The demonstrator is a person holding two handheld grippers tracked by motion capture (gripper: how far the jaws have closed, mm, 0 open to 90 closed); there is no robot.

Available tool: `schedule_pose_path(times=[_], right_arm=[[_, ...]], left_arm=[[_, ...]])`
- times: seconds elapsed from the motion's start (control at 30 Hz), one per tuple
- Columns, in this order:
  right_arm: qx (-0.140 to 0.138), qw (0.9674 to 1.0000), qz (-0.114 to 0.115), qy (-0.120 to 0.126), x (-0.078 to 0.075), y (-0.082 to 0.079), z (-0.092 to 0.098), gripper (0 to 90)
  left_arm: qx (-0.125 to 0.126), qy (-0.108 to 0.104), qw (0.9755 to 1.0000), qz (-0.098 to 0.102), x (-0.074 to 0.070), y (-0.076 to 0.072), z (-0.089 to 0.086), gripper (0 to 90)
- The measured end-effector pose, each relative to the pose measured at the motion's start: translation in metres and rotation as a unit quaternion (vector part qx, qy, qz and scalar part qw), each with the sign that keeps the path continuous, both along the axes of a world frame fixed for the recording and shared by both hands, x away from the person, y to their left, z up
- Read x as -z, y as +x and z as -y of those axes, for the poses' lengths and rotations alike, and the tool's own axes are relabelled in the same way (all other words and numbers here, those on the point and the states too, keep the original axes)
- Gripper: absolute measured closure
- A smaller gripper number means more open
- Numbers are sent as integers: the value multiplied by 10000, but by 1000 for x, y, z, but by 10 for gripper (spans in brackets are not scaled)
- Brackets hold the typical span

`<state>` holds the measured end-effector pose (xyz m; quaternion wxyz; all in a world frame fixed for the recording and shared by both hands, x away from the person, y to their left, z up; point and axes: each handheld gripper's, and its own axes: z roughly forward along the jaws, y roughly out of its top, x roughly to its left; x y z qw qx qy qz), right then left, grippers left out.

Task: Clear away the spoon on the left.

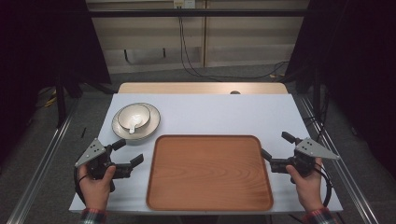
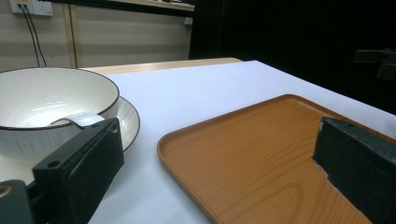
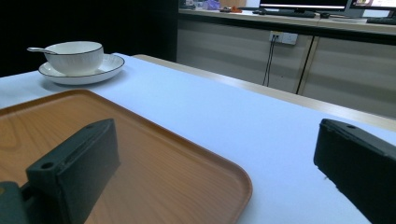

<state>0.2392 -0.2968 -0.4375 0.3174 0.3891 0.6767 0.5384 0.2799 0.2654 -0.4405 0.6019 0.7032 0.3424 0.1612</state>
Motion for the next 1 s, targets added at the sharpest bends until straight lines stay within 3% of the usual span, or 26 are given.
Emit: schedule_pose_path(times=[0.5,0.6,0.67,0.8,0.87,0.9,1.0], right_arm=[[-54,9999,-81,-95,3,-4,1,0],[-19,10000,-46,-52,2,-4,3,0],[13,9999,-87,-63,2,-4,4,0],[-61,9998,-128,-103,4,-6,4,1],[-66,9999,-128,-93,4,-6,4,3],[-69,9998,-121,-109,4,-6,3,5],[-56,9998,-141,-118,4,-7,4,6]], left_arm=[[25,105,9996,-250,2,7,6,0],[-35,71,9993,-372,1,8,9,0],[-82,-61,9975,-700,2,11,10,0],[1,-76,9971,-752,0,13,12,0],[-88,-95,9971,-756,-3,15,13,0],[-27,-211,9966,-794,-3,16,13,0],[-127,-203,9964,-817,-3,20,13,0]])
